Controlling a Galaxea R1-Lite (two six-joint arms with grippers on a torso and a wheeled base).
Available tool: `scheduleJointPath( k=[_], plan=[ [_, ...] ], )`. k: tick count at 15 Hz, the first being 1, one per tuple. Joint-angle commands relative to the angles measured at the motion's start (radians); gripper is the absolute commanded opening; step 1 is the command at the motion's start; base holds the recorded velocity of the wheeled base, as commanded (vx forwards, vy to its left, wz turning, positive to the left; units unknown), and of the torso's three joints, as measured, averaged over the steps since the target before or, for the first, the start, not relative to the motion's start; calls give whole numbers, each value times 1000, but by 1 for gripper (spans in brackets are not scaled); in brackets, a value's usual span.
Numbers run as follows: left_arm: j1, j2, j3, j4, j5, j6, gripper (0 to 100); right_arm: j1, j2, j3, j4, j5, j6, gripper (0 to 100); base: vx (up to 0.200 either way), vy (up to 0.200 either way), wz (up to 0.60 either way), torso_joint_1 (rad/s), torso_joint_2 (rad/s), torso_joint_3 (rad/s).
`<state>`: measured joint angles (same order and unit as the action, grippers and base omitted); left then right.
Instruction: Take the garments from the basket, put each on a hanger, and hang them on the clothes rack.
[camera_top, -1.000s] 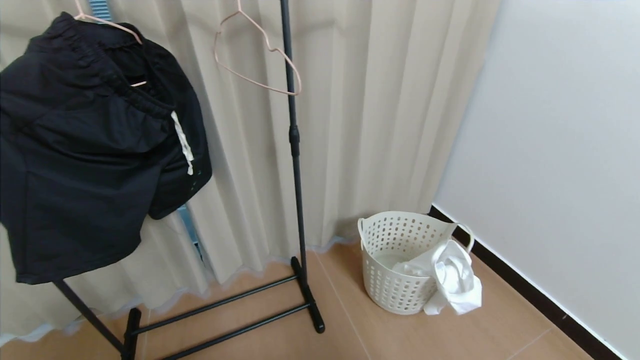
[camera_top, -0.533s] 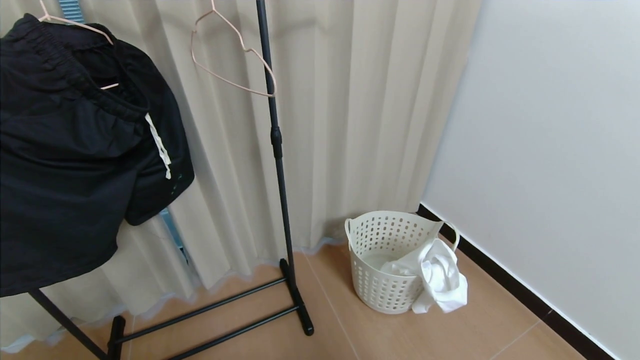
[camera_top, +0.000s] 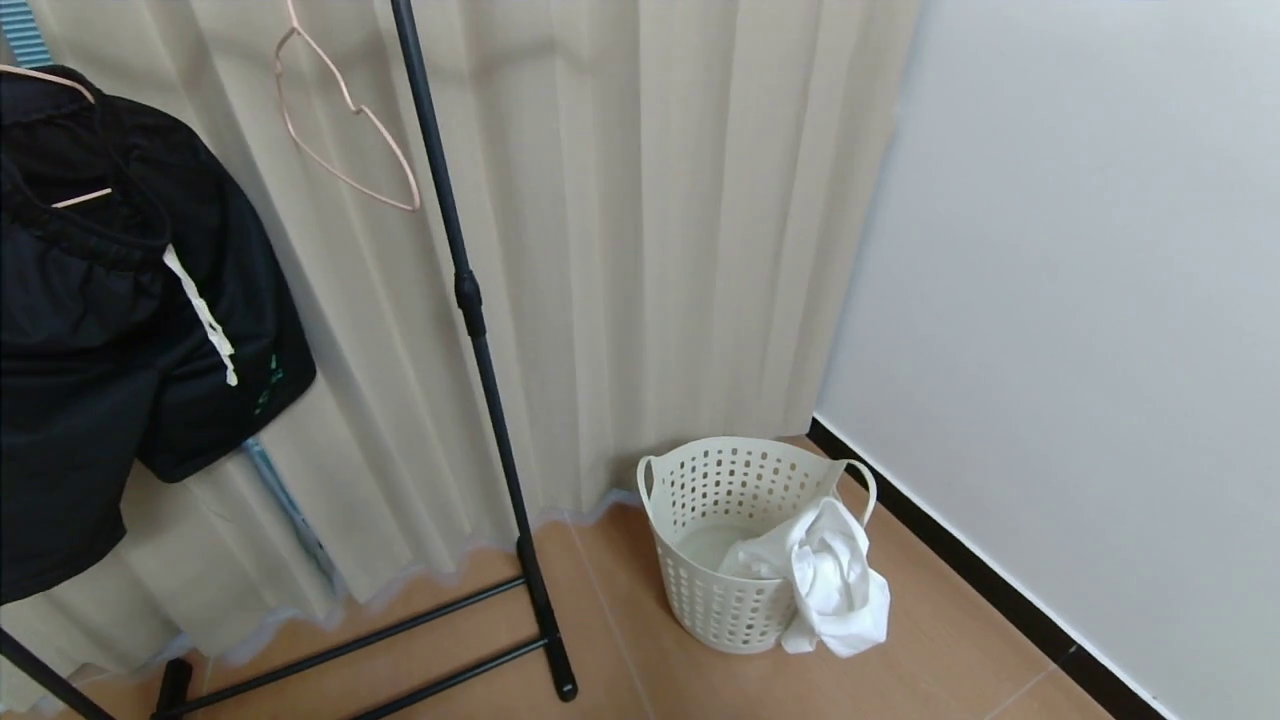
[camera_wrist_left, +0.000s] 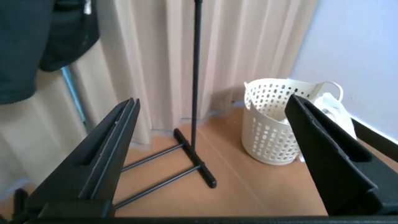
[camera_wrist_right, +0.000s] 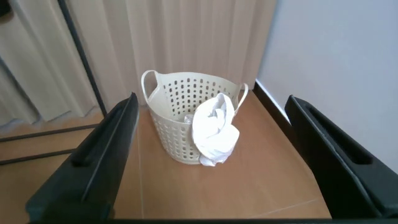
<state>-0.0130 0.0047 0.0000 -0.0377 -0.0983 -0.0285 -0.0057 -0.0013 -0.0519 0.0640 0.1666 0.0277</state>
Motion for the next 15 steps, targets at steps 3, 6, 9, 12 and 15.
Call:
scheduleJointPath(
  k=[3,6,9,12,15],
  plan=[
    [-1,1,0,-1,0,-1,100,0,1,0,0,1,0,100,133,-133,0,4,4,1],
    [-1,1,0,-1,2,-1,100,0,1,0,0,1,0,100,0,-67,0,1,2,1],
    [-1,1,0,-1,2,-1,100,0,1,0,0,1,0,100,0,0,0,0,0,0],
    [-1,1,0,-1,2,-1,100,0,1,0,0,1,0,100,0,0,-600,-6,2,7],
    [-1,1,0,-1,2,-2,100,0,1,0,0,1,0,100,0,0,0,0,0,0]
  ],
)
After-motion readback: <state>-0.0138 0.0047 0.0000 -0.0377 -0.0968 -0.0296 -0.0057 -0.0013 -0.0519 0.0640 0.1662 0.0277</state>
